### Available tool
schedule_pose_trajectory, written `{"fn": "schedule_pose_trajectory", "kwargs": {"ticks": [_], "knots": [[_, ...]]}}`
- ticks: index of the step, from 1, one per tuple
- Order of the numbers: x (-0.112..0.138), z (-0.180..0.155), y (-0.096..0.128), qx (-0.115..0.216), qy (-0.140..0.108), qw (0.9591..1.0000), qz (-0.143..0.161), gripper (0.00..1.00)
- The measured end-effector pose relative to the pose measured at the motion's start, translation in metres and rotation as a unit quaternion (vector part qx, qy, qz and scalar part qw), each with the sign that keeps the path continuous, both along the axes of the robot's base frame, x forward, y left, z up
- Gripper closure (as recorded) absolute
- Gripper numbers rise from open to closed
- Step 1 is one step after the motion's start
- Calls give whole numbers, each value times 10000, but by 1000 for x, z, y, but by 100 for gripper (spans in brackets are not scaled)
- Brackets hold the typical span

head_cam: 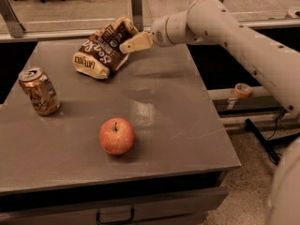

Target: Move brown chip bag near apple

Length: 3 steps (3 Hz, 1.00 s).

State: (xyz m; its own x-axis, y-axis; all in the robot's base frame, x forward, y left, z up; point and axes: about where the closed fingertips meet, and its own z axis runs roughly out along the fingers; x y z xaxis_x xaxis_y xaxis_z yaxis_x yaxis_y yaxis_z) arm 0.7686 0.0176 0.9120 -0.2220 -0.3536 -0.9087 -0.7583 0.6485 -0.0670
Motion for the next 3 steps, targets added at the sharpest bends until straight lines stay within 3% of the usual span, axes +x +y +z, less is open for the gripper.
{"fn": "schedule_pose_trajectory", "kwargs": {"ticks": [1,3], "knots": [[29,-5,24,-120,-204,9994,237,0],[48,-18,57,-161,-127,9980,592,41]]}}
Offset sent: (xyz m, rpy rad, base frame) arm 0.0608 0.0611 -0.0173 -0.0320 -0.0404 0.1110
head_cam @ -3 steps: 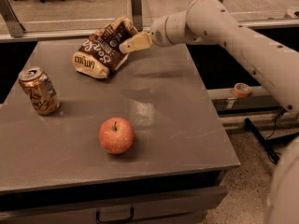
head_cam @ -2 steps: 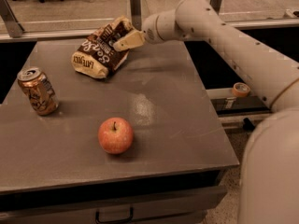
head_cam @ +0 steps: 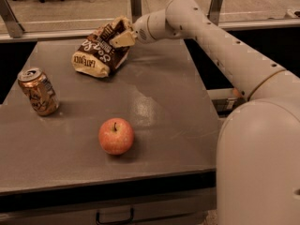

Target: Move brown chip bag near apple

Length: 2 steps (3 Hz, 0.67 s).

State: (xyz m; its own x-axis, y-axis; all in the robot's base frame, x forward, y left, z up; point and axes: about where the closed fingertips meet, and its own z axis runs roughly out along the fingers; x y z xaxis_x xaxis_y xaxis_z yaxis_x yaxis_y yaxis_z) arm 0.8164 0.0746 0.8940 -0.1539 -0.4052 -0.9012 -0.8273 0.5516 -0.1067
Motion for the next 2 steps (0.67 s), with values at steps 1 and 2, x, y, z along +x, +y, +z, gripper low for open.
{"fn": "schedule_pose_trajectory", "kwargs": {"ticks": [1,2], "knots": [[-6,1,2,-77,32,9998,190,64],[-24,23,-21,19,-44,10000,49,89]]}}
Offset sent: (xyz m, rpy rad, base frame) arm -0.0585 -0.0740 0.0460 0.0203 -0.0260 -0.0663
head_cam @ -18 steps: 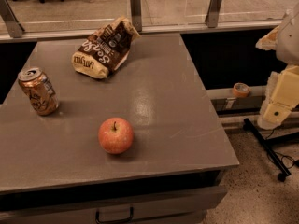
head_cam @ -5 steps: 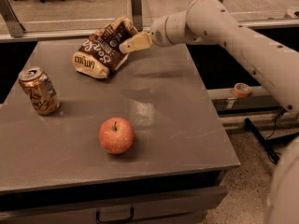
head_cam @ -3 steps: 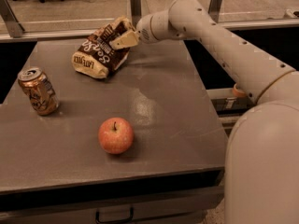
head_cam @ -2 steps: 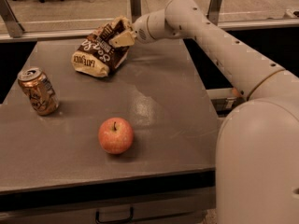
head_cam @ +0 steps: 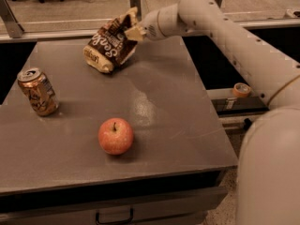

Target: Move brown chip bag near apple

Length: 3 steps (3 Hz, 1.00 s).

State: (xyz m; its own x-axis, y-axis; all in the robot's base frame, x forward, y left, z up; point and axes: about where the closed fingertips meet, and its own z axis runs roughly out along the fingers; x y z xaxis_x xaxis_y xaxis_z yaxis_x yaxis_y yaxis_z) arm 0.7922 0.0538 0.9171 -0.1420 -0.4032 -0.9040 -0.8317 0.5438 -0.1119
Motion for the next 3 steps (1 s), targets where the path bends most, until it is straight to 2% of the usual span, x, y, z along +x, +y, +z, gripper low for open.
{"fn": "schedule_pose_trajectory", "kwargs": {"ticks": [1,2,3], "knots": [[-34,10,-33,41,106,9996,-264,100],[-81,6,-58,9,488,9980,-402,100],[-126,-2,-76,-35,909,9947,-484,100]]}}
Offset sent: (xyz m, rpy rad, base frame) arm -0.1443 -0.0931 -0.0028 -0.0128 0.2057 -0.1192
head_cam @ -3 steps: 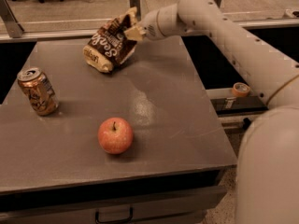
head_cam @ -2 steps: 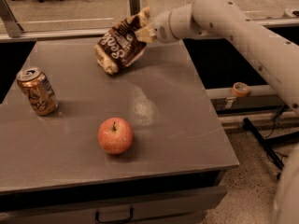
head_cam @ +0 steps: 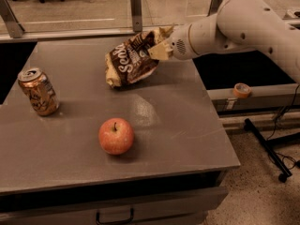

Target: Move brown chip bag near apple

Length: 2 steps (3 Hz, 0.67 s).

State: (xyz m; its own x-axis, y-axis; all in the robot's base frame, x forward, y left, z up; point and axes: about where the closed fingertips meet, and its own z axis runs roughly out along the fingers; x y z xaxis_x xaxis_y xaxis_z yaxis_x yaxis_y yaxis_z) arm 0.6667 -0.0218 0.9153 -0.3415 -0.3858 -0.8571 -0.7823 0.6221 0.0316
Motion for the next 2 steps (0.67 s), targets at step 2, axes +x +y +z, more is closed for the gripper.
{"fn": "schedule_pose_trajectory", "kwargs": {"ticks": [2], "knots": [[-94,16,-26,33,612,9979,-209,100]]}}
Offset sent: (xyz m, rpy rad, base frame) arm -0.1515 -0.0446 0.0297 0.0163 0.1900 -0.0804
